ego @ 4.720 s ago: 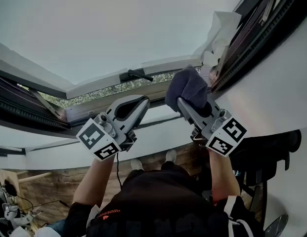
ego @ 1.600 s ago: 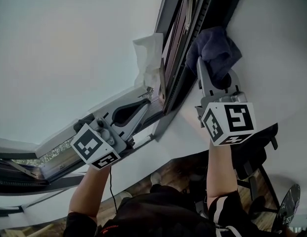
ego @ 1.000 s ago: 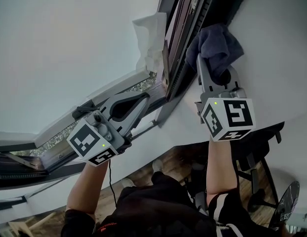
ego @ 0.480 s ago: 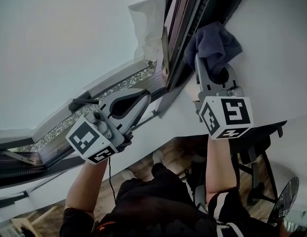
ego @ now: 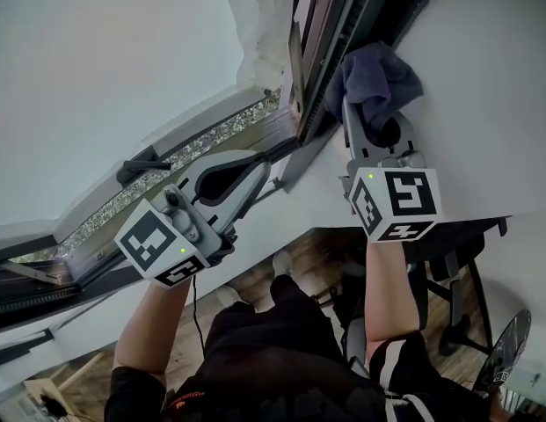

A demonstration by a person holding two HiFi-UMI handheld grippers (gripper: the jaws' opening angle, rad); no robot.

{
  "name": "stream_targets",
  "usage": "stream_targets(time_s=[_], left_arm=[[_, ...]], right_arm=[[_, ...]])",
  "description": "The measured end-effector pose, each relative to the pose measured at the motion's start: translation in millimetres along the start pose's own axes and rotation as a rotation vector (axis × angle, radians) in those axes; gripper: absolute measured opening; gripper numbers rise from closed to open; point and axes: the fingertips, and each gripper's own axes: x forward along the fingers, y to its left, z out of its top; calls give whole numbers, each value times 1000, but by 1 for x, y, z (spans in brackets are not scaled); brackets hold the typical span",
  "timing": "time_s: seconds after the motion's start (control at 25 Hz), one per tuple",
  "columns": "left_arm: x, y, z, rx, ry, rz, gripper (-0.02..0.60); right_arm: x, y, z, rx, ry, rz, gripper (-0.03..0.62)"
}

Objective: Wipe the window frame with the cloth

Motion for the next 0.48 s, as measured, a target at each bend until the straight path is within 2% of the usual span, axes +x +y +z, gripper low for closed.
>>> stream_targets(time_s=[0.48], left_arm=[[-1,12,-30,-52,41,26,21]], right_arm=[[12,3,-56,31,79,2,52]])
